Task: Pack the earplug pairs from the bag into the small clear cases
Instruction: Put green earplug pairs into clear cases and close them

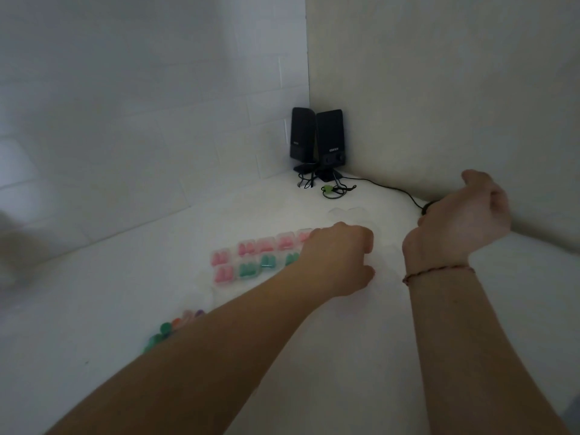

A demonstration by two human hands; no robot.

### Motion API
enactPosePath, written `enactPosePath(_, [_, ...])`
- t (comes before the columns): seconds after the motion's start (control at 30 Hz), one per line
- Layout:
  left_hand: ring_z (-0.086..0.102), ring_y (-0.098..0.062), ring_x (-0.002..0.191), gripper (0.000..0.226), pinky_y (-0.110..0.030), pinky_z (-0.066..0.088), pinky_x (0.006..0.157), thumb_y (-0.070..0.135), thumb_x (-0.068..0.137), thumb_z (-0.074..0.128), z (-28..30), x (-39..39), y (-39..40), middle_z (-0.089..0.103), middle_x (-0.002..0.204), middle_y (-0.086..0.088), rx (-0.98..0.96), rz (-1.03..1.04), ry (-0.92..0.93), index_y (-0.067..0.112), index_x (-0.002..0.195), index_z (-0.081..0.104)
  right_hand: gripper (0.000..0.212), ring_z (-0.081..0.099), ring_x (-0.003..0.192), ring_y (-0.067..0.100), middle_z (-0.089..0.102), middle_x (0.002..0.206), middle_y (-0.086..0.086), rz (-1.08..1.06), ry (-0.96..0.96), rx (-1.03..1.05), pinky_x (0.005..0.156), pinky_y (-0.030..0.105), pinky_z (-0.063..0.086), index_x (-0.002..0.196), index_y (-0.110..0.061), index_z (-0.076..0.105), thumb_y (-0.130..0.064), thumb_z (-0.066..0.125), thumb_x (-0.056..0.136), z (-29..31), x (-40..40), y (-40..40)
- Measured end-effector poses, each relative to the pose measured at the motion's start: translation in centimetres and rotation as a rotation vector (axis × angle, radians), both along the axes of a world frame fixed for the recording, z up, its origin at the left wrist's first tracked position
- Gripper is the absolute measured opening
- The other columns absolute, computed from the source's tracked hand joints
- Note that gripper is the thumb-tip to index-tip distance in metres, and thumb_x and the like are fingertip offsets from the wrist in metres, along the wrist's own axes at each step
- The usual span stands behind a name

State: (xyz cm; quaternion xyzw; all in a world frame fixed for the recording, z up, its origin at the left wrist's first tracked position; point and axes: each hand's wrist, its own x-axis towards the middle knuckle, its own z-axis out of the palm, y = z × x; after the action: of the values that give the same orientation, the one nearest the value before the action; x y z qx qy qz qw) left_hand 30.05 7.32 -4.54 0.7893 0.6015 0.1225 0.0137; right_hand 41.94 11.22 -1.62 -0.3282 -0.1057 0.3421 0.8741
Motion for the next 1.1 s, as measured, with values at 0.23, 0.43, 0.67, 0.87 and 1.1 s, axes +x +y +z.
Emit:
enactPosePath(0.23, [0.066, -0.001, 0.079, 0.015, -0.012, 0.048, 0.071, 0.017, 0.088, 0.069, 4.0, -7.6, -5.0, 0.071, 0.093, 0.01, 0.102, -0.035, -0.589, 0.024, 0.101, 0.068, 0.029, 0.04, 0.048, 0.014, 0.049, 0.051, -0.008, 0.545, -0.783, -0.012, 0.045, 0.019, 0.029, 0.069, -0.02, 0.068, -0.001, 0.049, 0.08, 0.1, -4.1, -1.0])
enactPosePath(0.43, [0.071, -0.017, 0.095, 0.031, -0.023, 0.054, 0.08, 0.004, 0.086, 0.063, 1.9, -15.4, -9.7, 0.075, 0.103, -0.001, -0.025, 0.008, -1.067, 0.013, 0.116, 0.063, 0.039, 0.058, 0.065, 0.005, 0.067, 0.084, -0.02, 0.937, -1.5, 0.436, 0.055, 0.007, 0.04, 0.094, -0.023, 0.072, 0.008, 0.059, 0.074, -1.9, -8.2, -4.4])
enactPosePath(0.67, [0.069, -0.026, 0.098, 0.035, -0.032, 0.056, 0.087, 0.011, 0.088, 0.056, -0.1, -16.9, -10.9, 0.07, 0.113, -0.017, -0.226, -0.053, -1.535, 0.01, 0.122, 0.061, 0.021, 0.057, 0.073, 0.012, 0.063, 0.088, -0.015, 0.67, -1.655, 0.571, 0.063, 0.009, 0.036, 0.09, -0.023, 0.07, -0.036, 0.079, 0.076, -2.4, -10.4, -5.8])
enactPosePath(0.87, [0.071, -0.022, 0.096, 0.039, -0.027, 0.057, 0.079, 0.024, 0.075, 0.068, -0.3, -16.5, -11.4, 0.07, 0.113, -0.019, -0.35, -0.071, -1.812, 0.005, 0.109, 0.071, 0.029, 0.061, 0.076, 0.011, 0.067, 0.09, -0.009, 0.441, -1.739, 0.581, 0.063, 0.02, 0.042, 0.087, -0.019, 0.07, -0.046, 0.068, 0.078, -2.0, -10.6, -7.2])
enactPosePath(1.1, [0.069, -0.025, 0.101, 0.044, -0.029, 0.056, 0.085, 0.017, 0.074, 0.071, 0.0, -16.6, -11.5, 0.068, 0.116, -0.02, -0.345, -0.074, -1.847, 0.001, 0.115, 0.066, 0.023, 0.062, 0.07, 0.009, 0.069, 0.083, -0.005, 0.429, -1.605, 0.629, 0.057, 0.016, 0.046, 0.092, -0.013, 0.073, -0.034, 0.07, 0.083, -2.0, -11.1, -8.2])
